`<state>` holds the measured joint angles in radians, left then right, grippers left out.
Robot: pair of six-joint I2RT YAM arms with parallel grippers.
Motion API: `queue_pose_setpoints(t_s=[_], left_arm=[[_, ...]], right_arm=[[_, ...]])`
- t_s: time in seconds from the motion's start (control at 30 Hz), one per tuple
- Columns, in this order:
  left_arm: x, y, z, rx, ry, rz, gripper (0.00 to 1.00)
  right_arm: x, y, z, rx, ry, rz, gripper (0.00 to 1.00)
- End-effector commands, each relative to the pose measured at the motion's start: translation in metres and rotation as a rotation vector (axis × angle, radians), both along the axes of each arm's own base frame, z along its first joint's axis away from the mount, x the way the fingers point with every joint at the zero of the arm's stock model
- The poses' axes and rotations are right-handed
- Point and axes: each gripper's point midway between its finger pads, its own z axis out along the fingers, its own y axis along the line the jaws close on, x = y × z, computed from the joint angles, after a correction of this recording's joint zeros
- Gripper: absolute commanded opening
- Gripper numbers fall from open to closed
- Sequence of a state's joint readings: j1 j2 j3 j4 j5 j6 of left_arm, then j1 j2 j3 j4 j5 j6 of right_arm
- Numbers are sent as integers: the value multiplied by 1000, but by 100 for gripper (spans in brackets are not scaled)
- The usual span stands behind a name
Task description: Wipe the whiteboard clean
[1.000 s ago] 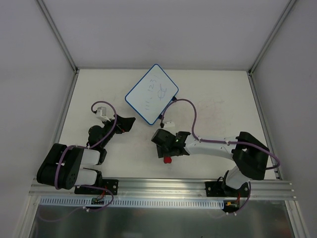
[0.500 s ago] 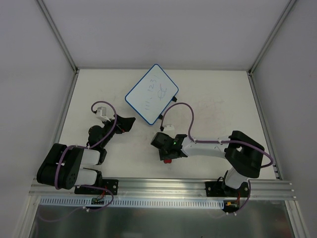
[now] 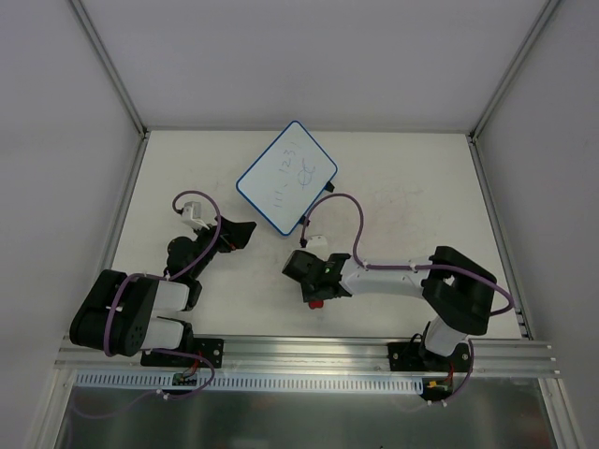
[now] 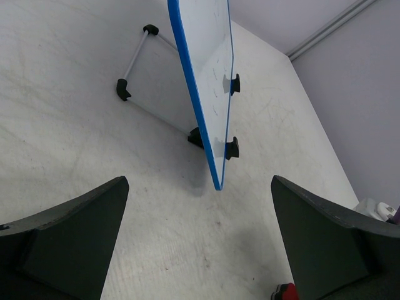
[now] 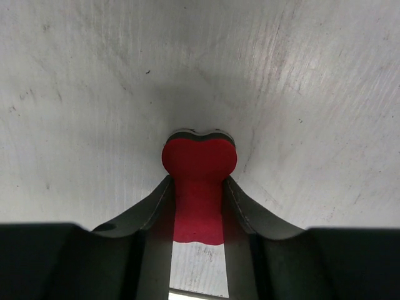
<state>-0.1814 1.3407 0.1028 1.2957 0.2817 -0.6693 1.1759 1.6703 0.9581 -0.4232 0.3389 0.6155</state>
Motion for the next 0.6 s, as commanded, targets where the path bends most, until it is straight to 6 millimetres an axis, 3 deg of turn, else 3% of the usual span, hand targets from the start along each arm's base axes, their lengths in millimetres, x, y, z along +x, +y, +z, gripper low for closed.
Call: queue_pose_setpoints(t_s=[0.0,0.2,0.27,0.3,0.33,0.57], left_arm=[[8,-3,56,-45,-216,-14,99],[12,-3,56,-42,-216,-8,99],[16,-4,59,-41,-228,-9,99],[18,-4,60,-41,-236,-11,99],[19,-5,65,-46,-258,-14,99],[48,-14,75,-70,-312,-45,98]], right_arm=[[5,-2,5,-41,-34,-14,29],[6,-2,7,-39,-43,-14,20],[10,-1,15,-29,-68,-7,14],[12,0,18,-25,-78,-3,5],[14,1,23,-23,-92,14,2],[39,3,63,-8,-238,38,0]])
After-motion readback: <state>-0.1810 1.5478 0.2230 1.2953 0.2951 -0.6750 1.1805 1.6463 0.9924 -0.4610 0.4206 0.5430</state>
